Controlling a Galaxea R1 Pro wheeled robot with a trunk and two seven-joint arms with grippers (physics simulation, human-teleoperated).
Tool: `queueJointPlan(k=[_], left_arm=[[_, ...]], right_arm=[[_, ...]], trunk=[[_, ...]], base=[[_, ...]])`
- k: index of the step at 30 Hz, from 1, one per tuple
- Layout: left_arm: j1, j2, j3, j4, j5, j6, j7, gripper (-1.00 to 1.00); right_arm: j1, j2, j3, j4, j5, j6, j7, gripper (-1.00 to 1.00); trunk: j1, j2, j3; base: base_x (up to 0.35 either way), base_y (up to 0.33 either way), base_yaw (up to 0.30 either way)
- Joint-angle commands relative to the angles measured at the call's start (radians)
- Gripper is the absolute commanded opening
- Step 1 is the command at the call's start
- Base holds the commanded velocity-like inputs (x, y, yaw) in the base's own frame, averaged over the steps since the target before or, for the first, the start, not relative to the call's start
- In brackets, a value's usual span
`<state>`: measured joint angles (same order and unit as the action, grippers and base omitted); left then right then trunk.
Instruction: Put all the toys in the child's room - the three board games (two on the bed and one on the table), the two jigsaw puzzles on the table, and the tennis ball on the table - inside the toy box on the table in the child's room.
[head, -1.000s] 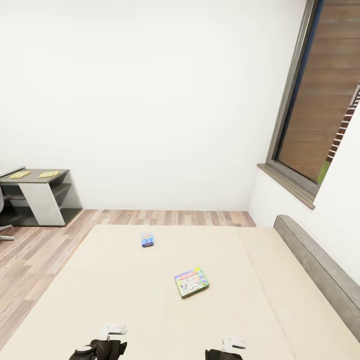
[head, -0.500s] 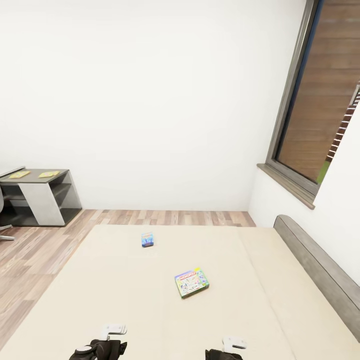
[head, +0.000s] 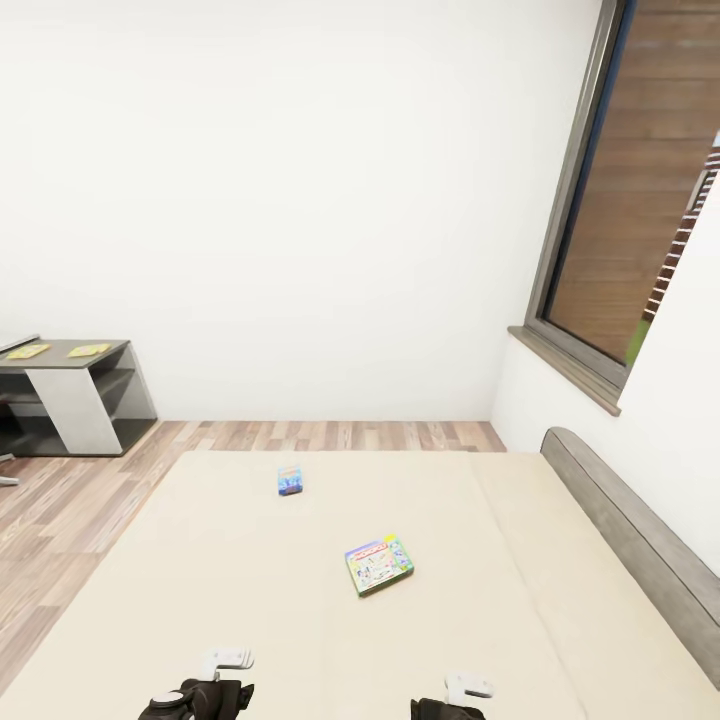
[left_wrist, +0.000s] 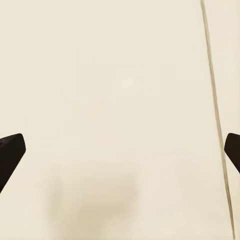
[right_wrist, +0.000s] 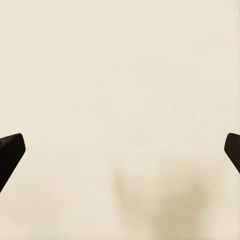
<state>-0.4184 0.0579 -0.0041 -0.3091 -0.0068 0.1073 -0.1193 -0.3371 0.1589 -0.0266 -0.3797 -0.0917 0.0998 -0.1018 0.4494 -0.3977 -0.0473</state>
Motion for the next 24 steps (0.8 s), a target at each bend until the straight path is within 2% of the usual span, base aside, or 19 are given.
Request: queueJointPlan(k=[1,24], left_arm=[[0.000,0.000,0.000,-0.002,-0.001,0.006,-0.003,1.00],[0.000,0.000,0.000,-0.002,0.000,0.006,-0.003,1.00]], right_arm=[[0.000,0.001,-0.002,-0.002,-0.010,0.004,-0.002,1.00],[0.000,0.001,-0.003,-0.002,-0.005,0.005,-0.003,1.00]], trunk=[[0.001,-0.002,-0.002],[0.001,-0.002,-0.002]], base=[[0.000,0.000,-0.006],[0.000,0.000,0.000]])
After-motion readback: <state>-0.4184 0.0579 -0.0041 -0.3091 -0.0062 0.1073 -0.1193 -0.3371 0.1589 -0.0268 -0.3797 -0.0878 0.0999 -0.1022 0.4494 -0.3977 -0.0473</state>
